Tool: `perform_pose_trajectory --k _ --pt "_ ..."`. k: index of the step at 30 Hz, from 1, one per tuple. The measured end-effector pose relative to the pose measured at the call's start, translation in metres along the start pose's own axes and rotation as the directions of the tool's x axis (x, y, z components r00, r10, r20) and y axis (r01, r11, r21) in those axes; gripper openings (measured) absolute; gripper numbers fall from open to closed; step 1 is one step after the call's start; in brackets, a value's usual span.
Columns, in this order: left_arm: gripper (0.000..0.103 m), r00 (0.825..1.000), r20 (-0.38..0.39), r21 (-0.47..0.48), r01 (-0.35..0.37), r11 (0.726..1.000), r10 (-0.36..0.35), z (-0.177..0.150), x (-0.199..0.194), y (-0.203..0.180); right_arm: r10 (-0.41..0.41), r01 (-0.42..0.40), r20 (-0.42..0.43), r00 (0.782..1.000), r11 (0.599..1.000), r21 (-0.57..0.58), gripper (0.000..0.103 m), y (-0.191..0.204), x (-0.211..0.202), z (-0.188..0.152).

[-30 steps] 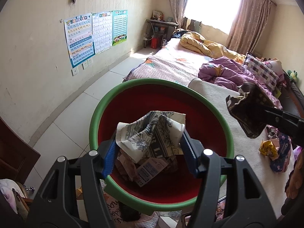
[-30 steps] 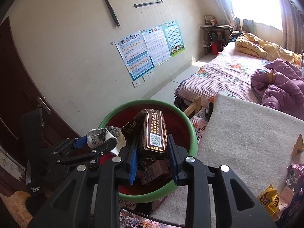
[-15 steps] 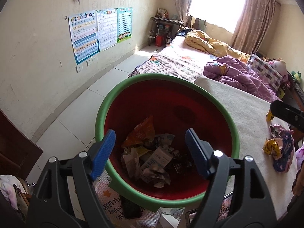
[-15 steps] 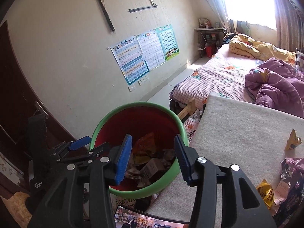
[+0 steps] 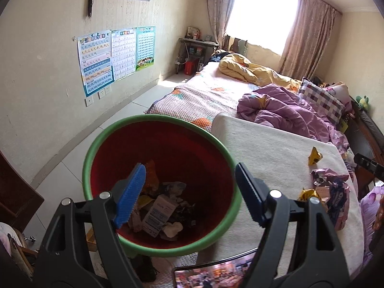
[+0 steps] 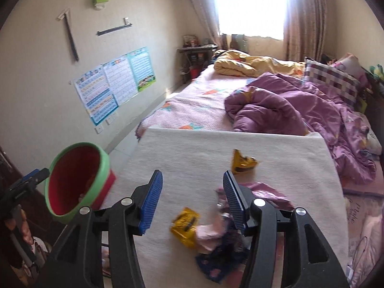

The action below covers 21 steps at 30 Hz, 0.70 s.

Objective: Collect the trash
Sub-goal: 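Grasp the yellow Sal wrapper with the left gripper while the right gripper grasps the pink bag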

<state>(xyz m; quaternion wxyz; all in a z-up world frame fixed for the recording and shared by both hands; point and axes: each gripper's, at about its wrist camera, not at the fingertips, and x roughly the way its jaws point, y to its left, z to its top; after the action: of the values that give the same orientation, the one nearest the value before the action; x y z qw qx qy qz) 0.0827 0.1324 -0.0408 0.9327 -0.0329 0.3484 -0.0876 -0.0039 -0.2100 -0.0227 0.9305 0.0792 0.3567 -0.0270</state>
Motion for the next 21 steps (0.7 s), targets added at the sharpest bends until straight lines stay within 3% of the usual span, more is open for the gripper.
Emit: perform_pose_trajectory --k 7,11,14,17,21 --pt "0.074 0.994 -0.067 0.044 0.089 0.995 -0.086 -0.021 0.009 -0.075 -0.022 0.030 -0.128 0.992 0.998 0.059 0.062 -0.058 0.005 -0.051" --pt "0.074 0.981 -0.130 0.056 0.154 0.986 -0.146 -0.035 0.019 -0.115 0.046 -0.022 -0.201 0.979 0.993 0.119 0.062 -0.075 0.019 -0.076" --pt "0.074 0.968 -0.169 0.072 0.201 0.977 -0.187 -0.043 0.029 -0.143 0.132 -0.080 -0.270 0.954 0.977 0.197 0.061 -0.085 0.034 -0.094" --pt "0.074 0.951 -0.209 0.065 0.247 0.967 -0.229 -0.046 0.044 -0.166 0.250 -0.177 -0.261 0.932 0.946 0.273 0.043 -0.094 0.036 -0.102" --pt "0.070 0.932 -0.266 0.065 0.270 0.961 -0.245 -0.052 0.067 -0.188 0.224 -0.178 -0.207 0.952 0.960 0.218 0.037 -0.101 0.016 -0.090"
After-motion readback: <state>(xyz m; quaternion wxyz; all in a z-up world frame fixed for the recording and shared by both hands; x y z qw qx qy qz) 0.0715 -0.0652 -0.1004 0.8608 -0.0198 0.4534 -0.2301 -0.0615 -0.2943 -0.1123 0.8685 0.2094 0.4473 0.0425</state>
